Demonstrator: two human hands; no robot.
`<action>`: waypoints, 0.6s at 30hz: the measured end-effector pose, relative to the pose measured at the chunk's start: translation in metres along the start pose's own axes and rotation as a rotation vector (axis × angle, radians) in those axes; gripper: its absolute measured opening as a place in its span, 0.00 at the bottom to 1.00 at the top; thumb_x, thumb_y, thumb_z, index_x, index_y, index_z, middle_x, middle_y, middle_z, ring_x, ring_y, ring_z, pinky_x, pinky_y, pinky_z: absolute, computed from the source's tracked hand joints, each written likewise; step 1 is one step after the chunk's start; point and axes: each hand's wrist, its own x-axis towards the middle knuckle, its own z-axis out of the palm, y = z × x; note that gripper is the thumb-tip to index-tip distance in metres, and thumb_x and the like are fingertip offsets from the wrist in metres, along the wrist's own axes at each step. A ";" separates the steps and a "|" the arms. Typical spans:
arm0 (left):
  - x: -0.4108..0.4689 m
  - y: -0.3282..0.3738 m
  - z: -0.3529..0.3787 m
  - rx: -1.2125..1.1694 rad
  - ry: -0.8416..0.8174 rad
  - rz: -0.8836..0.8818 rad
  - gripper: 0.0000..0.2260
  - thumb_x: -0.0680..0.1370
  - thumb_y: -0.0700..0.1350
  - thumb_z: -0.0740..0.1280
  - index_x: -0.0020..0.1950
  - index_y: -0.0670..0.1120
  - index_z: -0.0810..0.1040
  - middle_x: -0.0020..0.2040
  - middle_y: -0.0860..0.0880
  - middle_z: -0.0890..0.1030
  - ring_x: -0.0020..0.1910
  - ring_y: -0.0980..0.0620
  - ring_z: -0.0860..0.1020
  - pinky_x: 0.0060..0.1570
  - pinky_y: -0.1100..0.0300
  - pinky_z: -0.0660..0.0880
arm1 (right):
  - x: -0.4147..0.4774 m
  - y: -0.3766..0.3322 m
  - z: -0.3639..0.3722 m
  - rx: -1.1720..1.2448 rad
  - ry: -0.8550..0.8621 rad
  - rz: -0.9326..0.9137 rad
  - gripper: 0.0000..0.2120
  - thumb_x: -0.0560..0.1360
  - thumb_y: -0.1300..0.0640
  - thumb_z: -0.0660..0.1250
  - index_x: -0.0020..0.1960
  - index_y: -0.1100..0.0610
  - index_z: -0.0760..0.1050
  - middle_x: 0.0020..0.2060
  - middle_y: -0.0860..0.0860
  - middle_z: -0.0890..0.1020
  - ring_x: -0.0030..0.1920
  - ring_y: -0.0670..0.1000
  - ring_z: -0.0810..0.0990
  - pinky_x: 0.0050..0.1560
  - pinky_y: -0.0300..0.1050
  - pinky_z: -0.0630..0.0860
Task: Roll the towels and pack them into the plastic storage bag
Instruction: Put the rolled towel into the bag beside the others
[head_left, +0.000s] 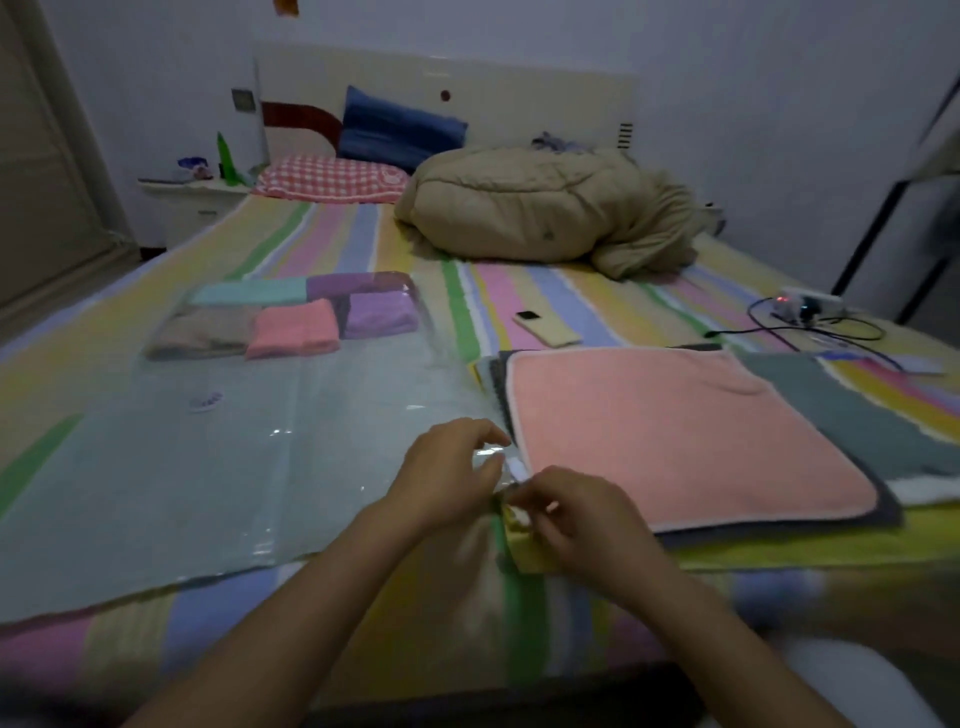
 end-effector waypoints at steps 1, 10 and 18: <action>0.001 0.010 0.009 -0.003 -0.003 0.050 0.10 0.75 0.50 0.67 0.56 0.55 0.80 0.55 0.55 0.81 0.55 0.55 0.77 0.57 0.58 0.72 | -0.007 0.019 -0.008 -0.092 0.037 0.009 0.08 0.71 0.51 0.65 0.49 0.47 0.79 0.44 0.46 0.80 0.45 0.51 0.79 0.41 0.47 0.75; -0.006 0.047 0.066 0.242 -0.077 0.280 0.17 0.70 0.56 0.68 0.57 0.53 0.75 0.52 0.52 0.80 0.53 0.49 0.76 0.49 0.55 0.70 | -0.035 0.098 -0.031 -0.282 0.061 -0.072 0.06 0.70 0.50 0.66 0.44 0.48 0.80 0.41 0.44 0.81 0.42 0.50 0.80 0.31 0.42 0.75; 0.000 0.033 0.067 0.073 0.006 0.197 0.11 0.70 0.50 0.61 0.48 0.52 0.79 0.44 0.53 0.82 0.44 0.51 0.79 0.43 0.57 0.74 | -0.033 0.111 -0.030 -0.225 0.145 -0.093 0.08 0.72 0.51 0.59 0.46 0.49 0.77 0.41 0.46 0.78 0.43 0.51 0.77 0.34 0.45 0.73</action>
